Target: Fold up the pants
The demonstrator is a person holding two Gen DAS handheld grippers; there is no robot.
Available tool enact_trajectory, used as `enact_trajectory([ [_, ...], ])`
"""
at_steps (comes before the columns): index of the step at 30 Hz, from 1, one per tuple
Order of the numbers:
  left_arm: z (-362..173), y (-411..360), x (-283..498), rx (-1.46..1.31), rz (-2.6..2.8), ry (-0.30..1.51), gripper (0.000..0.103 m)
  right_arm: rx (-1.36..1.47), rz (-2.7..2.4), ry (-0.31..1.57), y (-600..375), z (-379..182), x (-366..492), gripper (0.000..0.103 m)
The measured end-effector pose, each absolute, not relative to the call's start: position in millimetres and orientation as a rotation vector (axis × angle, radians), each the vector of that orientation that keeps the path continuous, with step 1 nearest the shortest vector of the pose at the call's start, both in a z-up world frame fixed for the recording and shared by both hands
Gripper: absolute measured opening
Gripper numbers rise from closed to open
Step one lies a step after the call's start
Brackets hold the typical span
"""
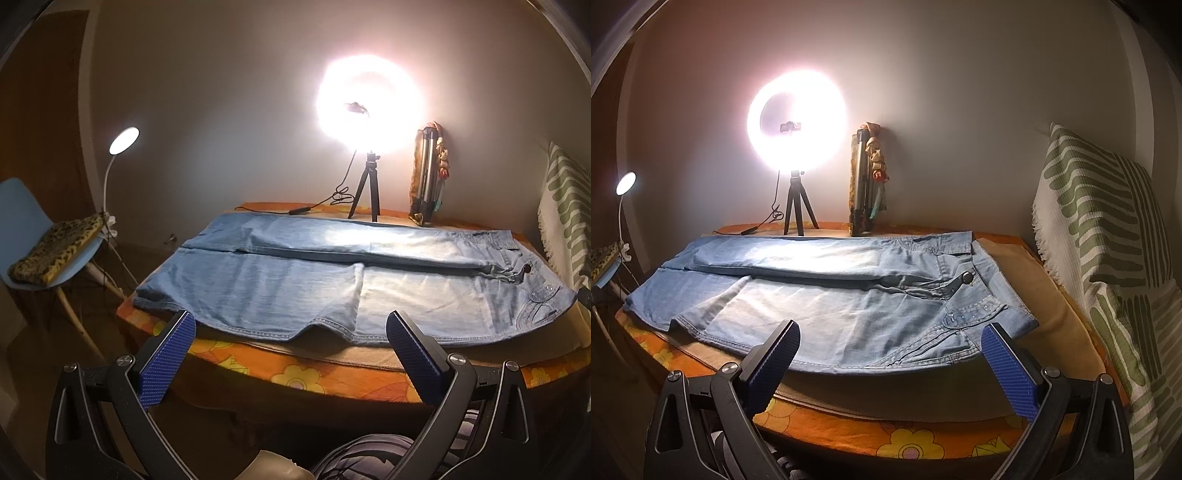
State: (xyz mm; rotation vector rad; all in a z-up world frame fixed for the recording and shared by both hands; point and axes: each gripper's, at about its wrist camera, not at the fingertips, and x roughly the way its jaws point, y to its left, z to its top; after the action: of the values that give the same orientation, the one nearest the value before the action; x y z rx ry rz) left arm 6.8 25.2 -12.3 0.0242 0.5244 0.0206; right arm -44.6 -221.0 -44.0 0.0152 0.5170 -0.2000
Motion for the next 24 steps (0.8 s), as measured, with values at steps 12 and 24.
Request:
enact_trajectory([
  [12,-12.2,29.2,5.7,0.009,0.022,0.524,0.103,0.003,-0.201,0.5,-215.6,-39.4,-47.0,0.1],
  [24,-12.3,29.6,5.3,0.008,0.021,0.523,0.103,0.004,-0.198,0.497,-215.9,-38.0,-47.1,0.1],
])
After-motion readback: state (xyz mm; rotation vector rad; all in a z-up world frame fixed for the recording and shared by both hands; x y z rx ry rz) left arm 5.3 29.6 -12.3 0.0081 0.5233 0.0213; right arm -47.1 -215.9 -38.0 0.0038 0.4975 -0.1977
